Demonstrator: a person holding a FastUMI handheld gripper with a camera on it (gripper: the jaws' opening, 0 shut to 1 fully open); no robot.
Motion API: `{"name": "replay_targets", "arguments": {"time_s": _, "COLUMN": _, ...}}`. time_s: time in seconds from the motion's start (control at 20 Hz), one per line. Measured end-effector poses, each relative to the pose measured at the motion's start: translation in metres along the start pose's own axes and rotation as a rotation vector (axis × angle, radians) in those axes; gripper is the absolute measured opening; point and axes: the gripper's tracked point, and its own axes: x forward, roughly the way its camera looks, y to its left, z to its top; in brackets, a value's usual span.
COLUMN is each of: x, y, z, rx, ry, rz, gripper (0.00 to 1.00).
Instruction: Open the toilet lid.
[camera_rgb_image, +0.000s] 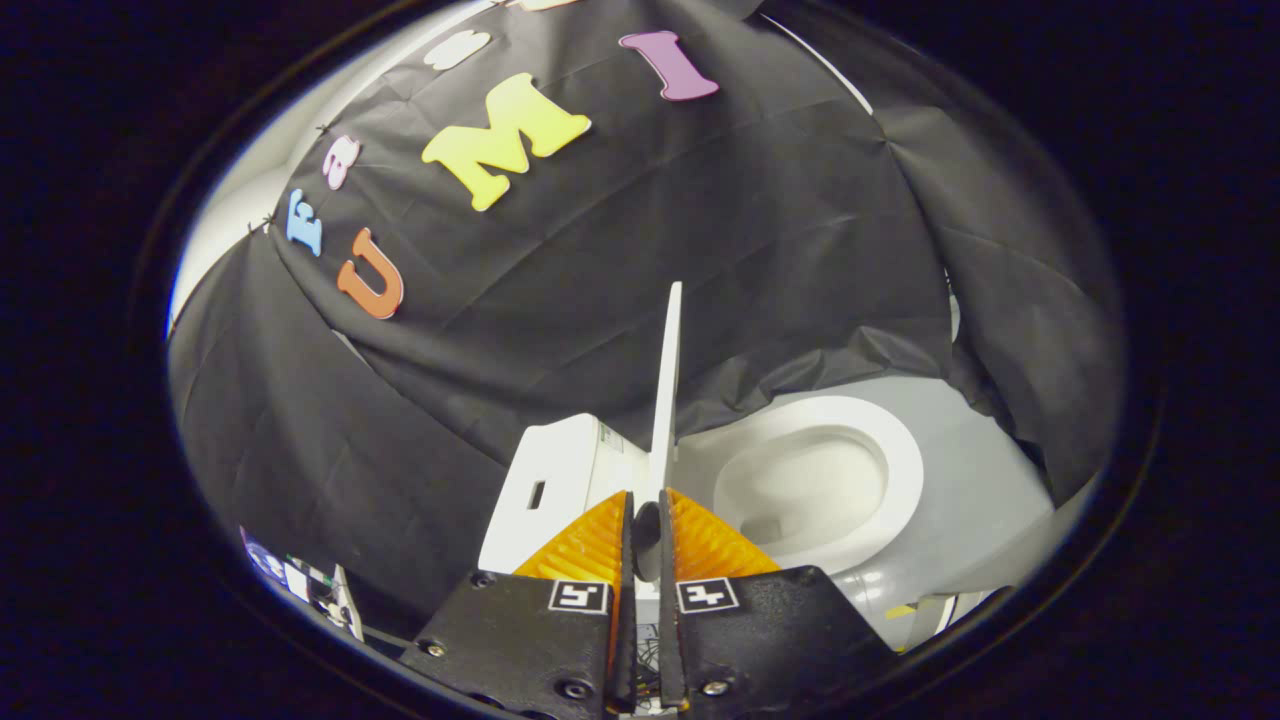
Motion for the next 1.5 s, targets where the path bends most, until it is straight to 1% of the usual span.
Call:
{"name": "replay_targets", "arguments": {"time_s": 0.35, "x": 0.003, "y": 0.040, "z": -0.006, "rx": -0.069, "ry": -0.002, "rz": -0.001, "gripper": 0.12}}
{"name": "replay_targets", "arguments": {"time_s": 0.85, "x": 0.016, "y": 0.096, "z": -0.016, "rx": -0.131, "ry": -0.012, "rz": 0.020, "gripper": 0.12}}
{"name": "replay_targets", "arguments": {"time_s": 1.05, "x": 0.021, "y": 0.112, "z": -0.020, "rx": -0.156, "ry": -0.011, "rz": 0.007, "gripper": 0.12}}
{"name": "replay_targets", "arguments": {"time_s": 1.5, "x": 0.037, "y": 0.159, "z": -0.035, "rx": -0.254, "ry": -0.010, "rz": -0.001, "gripper": 0.12}}
